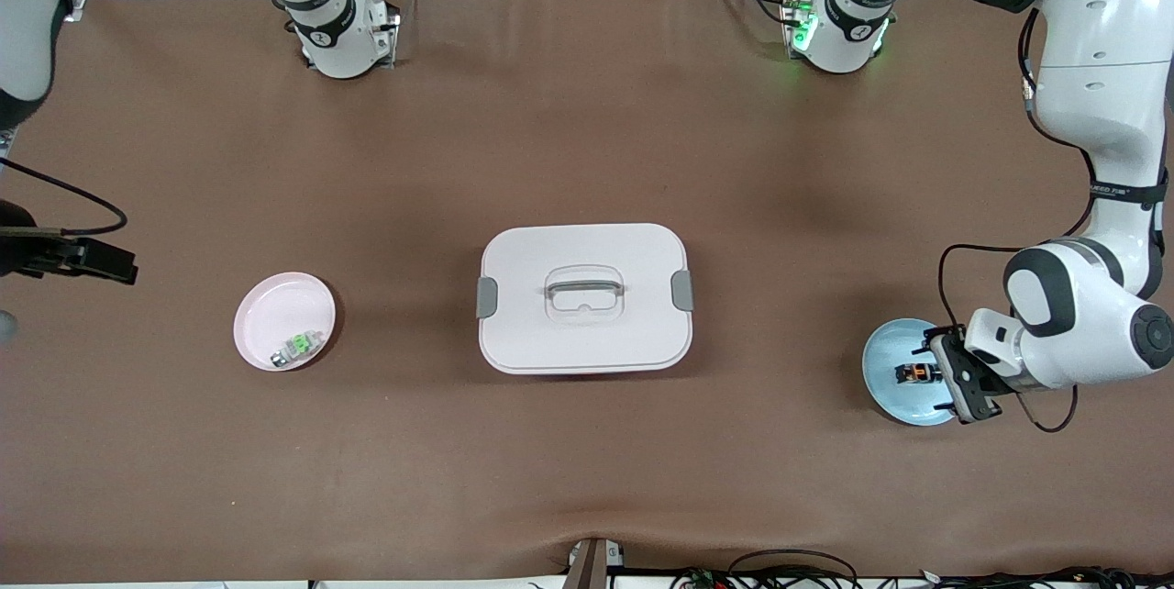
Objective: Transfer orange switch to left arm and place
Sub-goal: 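Lower the switch onto the blue plate while the right arm retracts, then open the left gripper to release the switch on the blue plate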
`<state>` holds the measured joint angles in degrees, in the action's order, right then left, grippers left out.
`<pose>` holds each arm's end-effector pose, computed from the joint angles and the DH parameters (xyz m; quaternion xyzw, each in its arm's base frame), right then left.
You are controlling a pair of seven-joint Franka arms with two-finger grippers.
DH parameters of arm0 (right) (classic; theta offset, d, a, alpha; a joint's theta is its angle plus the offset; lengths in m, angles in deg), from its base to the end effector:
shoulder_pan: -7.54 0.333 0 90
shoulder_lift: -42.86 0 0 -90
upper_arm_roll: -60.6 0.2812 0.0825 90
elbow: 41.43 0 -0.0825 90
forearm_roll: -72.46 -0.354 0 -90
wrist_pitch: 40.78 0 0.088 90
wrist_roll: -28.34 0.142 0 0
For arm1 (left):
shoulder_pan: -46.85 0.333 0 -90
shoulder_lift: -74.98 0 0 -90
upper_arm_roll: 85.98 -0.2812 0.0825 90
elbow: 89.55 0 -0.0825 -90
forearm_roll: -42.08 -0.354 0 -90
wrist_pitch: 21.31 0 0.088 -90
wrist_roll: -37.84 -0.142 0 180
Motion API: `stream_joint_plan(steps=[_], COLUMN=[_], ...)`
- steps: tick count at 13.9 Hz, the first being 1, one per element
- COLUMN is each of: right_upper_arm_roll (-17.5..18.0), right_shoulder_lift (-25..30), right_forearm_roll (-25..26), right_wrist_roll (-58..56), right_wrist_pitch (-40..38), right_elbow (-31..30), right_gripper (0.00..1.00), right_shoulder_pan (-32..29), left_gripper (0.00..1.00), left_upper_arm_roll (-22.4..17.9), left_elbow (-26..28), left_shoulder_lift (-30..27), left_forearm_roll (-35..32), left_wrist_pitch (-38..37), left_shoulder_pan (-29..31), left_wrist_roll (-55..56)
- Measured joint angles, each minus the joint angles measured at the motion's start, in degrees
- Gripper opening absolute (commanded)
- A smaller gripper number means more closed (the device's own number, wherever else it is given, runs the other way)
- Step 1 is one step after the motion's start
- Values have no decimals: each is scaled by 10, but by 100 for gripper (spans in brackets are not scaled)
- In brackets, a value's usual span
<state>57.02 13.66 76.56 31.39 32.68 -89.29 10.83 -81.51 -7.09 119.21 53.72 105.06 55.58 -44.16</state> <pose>0.6144 -0.0031 0.5518 0.9977 -0.0347 -0.0294 0.0506 0.6754 0.0450 0.1920 0.8166 -0.5668 0.0724 0.0809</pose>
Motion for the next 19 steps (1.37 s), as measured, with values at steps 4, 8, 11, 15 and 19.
stream_joint_plan(steps=[4,8,11,15,19], right_upper_arm_roll=[5,7,7,17,69], right_shoulder_lift=[7,7,17,46,116], right_forearm_roll=[-4,-11,-25,-29,-28], right_wrist_roll=[-1,0,0,0,0], right_wrist_pitch=[1,2,1,17,83], right_elbow=[-1,-1,-3,-44,-165], right_gripper=[100,100,100,100,100], right_shoulder_pan=[-1,-1,-1,-12,-70], left_gripper=[100,100,100,100,100], left_upper_arm_roll=[13,15,15,12,15], left_elbow=[0,1,1,1,1], left_shoulder_lift=[-29,-65,-79,-109,-149], left_forearm_roll=[0,0,0,-22,-127], left_wrist_pitch=[-1,-8,-9,-42,-93], left_shoulder_pan=[-3,-19,-37,-40,-58], left_wrist_roll=[186,370,476,578,743])
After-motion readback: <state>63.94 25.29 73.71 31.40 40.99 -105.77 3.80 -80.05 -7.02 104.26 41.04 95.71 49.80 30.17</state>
